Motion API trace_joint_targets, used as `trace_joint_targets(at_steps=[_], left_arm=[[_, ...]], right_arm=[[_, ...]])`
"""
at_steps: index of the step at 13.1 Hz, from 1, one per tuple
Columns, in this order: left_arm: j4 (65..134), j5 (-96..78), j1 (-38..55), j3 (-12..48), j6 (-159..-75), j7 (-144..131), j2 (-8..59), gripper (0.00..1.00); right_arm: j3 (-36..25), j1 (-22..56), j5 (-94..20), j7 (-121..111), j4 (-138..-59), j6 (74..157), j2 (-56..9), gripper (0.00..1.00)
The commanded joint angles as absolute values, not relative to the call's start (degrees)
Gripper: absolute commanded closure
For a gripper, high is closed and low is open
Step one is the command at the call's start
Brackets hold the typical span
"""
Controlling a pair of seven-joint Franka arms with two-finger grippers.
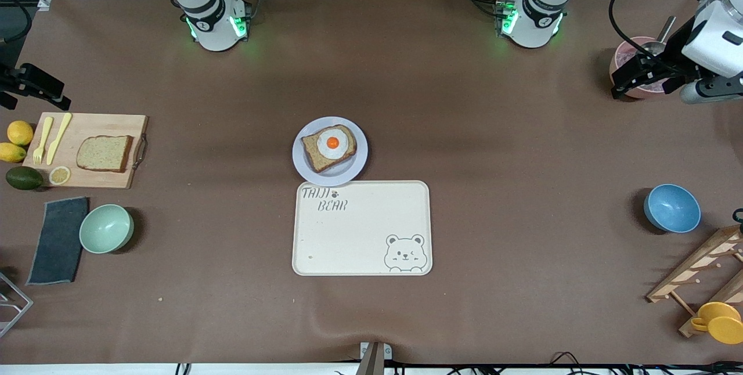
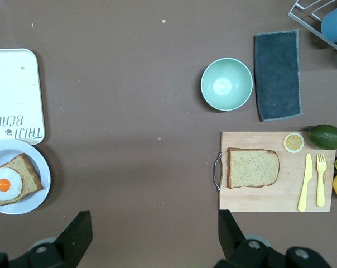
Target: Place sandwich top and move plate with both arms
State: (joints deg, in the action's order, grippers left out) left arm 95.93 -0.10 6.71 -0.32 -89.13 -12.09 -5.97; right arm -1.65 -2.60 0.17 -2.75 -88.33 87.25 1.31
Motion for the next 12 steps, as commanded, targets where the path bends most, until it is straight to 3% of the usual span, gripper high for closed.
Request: trace_joint_targets(at_steps=[1,12], left_arm=[[96.1,-0.8,6.8,-0.6,-89.6,-12.0,-6.6,0.00],[96.8,-2.6,6.6,-0.4,-90.9,-12.0,-4.8,0.00]], right_arm=[[-1.2,-2.9,0.4,-3.1,-88.8,88.9,1.0,0.00],[-1.2,-3.8,0.3,-3.2,-88.9,92.9,-3.0,0.00]])
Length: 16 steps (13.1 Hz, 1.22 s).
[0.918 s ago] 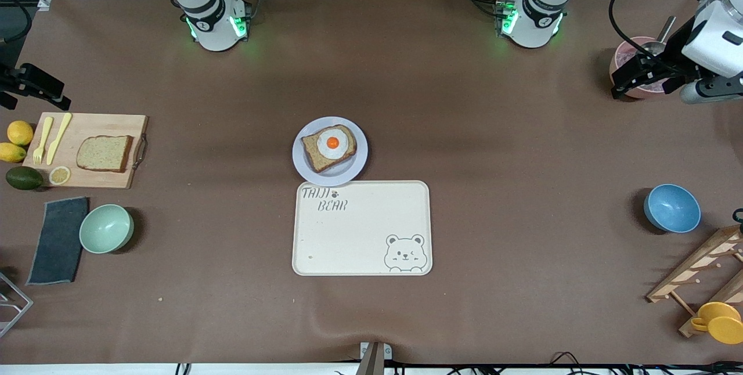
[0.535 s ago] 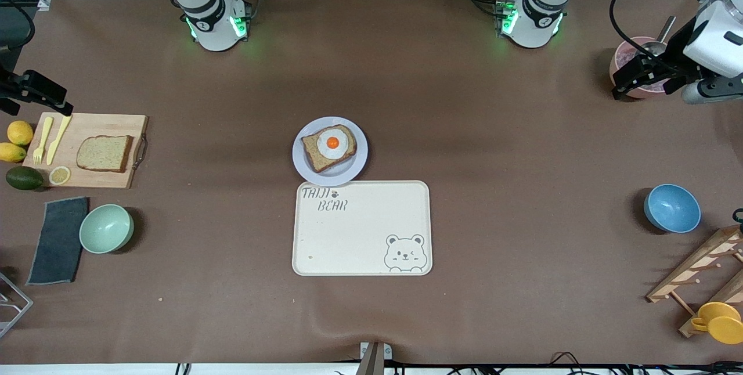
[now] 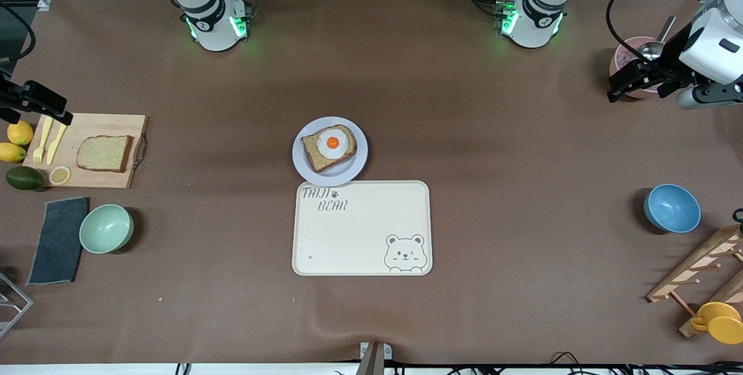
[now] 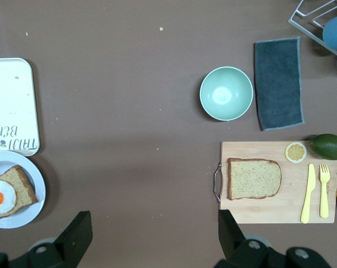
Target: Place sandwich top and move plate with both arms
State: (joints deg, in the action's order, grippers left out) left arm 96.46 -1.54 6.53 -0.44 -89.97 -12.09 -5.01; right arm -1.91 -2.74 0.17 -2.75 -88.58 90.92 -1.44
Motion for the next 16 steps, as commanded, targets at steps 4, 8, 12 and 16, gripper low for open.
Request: trace_joint_targets(at_steps=[4,8,12,16], left_arm=[[96.5,-2.6,6.8,-0.4,-91.1,-12.0,-4.4,0.00],[93.7,-6.2,6.1,-0.7,-92.5,-12.2,1.0,0.00],[93.3,-5.9,8.0,1.4,-92.5,-13.4,3.3,0.00],[93.9,-5.9,7.3,1.5,-92.4,-12.6,3.3,0.00]], right_arm=[[-1.2,-4.2,0.4,-3.3,-88.9,96.5,-6.8,0.00],[-1.3,-8.9,0.4,-10.5,-88.3,97.7,-11.9,0.00],[-1.3,-18.1,0.0,-17.3,-88.4,98.3,-17.4,0.00],[-1.3,-27.1,-0.4,-24.3,-94.7,104.2,-20.3,0.00]])
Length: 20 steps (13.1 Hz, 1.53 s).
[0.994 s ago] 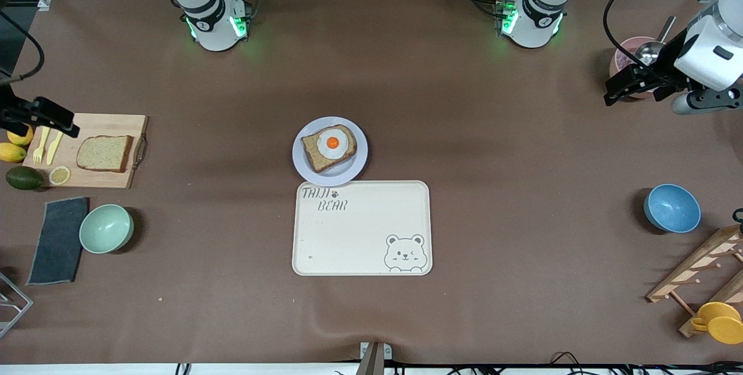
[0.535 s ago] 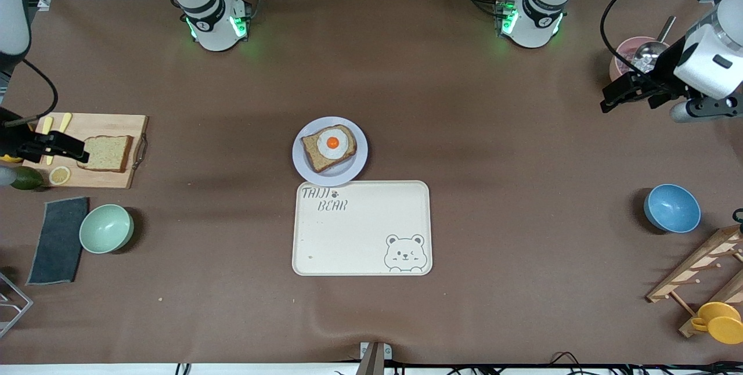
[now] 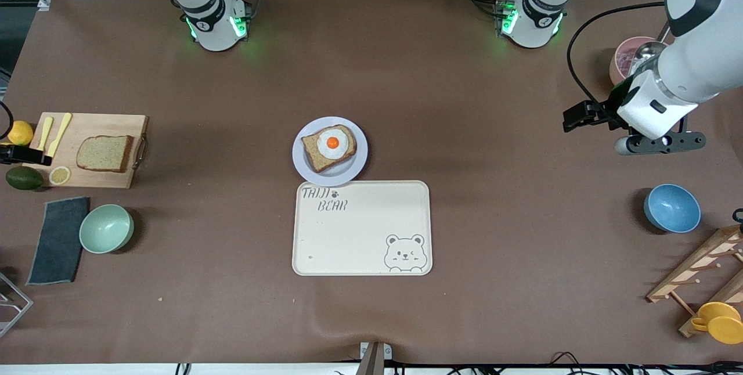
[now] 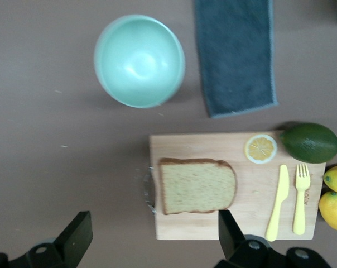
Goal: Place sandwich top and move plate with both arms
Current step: 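Reach the right gripper to the bread slice while the left gripper moves out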
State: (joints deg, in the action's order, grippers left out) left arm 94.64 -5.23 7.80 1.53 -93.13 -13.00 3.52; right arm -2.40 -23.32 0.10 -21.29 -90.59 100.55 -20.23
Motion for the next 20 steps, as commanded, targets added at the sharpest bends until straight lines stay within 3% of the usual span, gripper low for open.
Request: trace_joint_targets(at_steps=[1,6,12,20], left_arm=[[93.9,-6.0,7.3,1.5,-92.4,-12.6,3.3,0.00],[94.5,-9.5,6.6,1.5,-92.5,-13.4,3.4,0.00],[95.6,-14.7,5.5,1.4,-92.5,-13.4,3.3,0.00],[96.7,-17.4,4.9,1.4,-92.8,-12.2,3.3,0.00]], right_arm=[[-1.3,-29.6,-0.4,-27.4,-98.4,107.8,-20.1,0.00],[-1.4,-35.9,-0.1,-37.2,-111.3,122.9,-20.2,0.00],[-1.4,-36.7,1.7,-37.4,-118.4,134.9,-22.0,0.00],[-1.4,-37.9,1.6,-37.4,-116.1,135.6,-26.1,0.00]])
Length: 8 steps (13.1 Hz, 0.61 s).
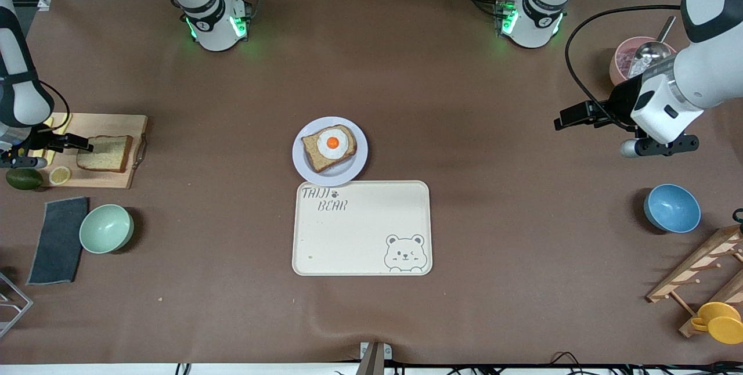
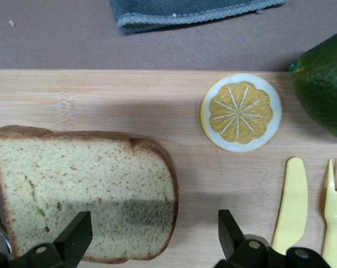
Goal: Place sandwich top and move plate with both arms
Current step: 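Reach the right gripper to the bread slice while the left gripper moves out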
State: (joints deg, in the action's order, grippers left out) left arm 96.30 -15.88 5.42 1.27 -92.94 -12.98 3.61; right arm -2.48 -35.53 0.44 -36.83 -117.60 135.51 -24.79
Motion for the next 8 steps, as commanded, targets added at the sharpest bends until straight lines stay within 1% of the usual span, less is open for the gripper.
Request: trace_joint_targets(at_steps=[1,8], left_arm=[[96.7,-17.7,4.9,1.5,-93.5,-12.1,3.3,0.00],[98.8,-23.7,5.0,1.5,-94.9,-11.9,3.1,0.00]], right_arm=[[-1.4,-38.1,1.6,-37.4,-115.6,135.6,-26.6,0.00],[-1.3,-38.8,0.9,-37.2,-113.4,135.1,-29.0,0.00]])
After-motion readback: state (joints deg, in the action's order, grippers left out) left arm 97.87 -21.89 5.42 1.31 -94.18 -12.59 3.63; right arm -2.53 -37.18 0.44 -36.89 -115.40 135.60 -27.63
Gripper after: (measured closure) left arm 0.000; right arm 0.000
